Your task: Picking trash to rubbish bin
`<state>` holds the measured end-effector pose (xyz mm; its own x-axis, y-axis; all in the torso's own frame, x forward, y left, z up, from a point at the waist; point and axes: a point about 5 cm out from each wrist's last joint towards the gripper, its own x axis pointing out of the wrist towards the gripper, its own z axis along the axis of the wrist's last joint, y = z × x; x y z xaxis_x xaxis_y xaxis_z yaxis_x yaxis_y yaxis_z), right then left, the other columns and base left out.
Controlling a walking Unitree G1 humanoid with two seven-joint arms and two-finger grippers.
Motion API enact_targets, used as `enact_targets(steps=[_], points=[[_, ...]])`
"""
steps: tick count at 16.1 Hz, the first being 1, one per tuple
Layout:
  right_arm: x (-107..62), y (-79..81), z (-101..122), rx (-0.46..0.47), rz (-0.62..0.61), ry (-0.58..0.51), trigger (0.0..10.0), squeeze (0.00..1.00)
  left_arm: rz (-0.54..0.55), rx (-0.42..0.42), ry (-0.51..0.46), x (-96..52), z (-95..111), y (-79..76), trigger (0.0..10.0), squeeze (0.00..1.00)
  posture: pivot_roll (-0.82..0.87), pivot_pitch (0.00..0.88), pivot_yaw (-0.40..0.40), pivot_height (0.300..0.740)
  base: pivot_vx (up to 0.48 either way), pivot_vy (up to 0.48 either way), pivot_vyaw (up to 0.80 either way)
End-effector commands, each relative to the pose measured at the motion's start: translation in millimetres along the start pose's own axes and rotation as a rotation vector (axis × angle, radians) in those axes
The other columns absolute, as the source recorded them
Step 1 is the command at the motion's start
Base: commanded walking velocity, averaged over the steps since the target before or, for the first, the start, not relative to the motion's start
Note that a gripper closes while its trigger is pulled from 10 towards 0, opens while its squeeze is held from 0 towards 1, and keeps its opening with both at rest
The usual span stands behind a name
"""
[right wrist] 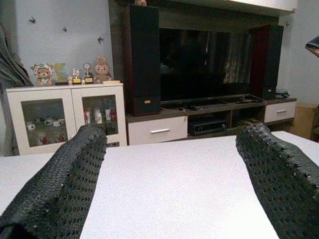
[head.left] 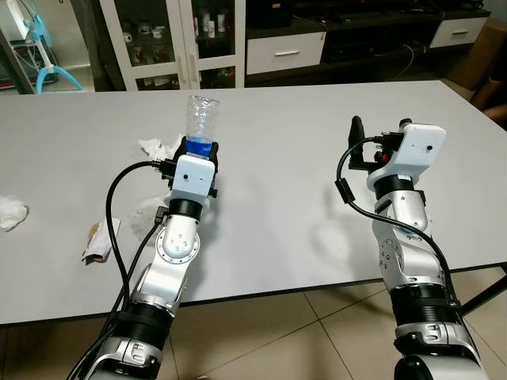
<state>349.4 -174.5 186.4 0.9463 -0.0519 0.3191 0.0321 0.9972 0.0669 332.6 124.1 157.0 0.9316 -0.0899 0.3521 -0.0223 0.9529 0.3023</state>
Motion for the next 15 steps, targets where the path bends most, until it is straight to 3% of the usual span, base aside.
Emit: enact_targets(steps=[1,11,15], points=[[-0.8,-1.0,-0.4,0.004,-0.01,0.002,10.0,0.0,-0.017,0.002,-0.012,2.6,3.7,-1.4,10.0,0.0,-0.05,0.043,0.007,0.74,0.0,0.0,0.0],[-2.4,1.5,-2.3,-0.003,-0.004,0.014,10.0,0.0,-0.026,-0.007,-0.01,1.2,3.4,-2.7,10.0,0.0,-0.05,0.05,0.007,0.74,0.0,0.0,0.0],[-3.7,2.0,-3.3,-0.002,-0.005,0.018,10.0,0.0,-0.037,-0.009,-0.014,1.7,4.4,-4.9,10.0,0.0,-0.05,0.045,0.012,0.74,-0.257,0.0,0.0]])
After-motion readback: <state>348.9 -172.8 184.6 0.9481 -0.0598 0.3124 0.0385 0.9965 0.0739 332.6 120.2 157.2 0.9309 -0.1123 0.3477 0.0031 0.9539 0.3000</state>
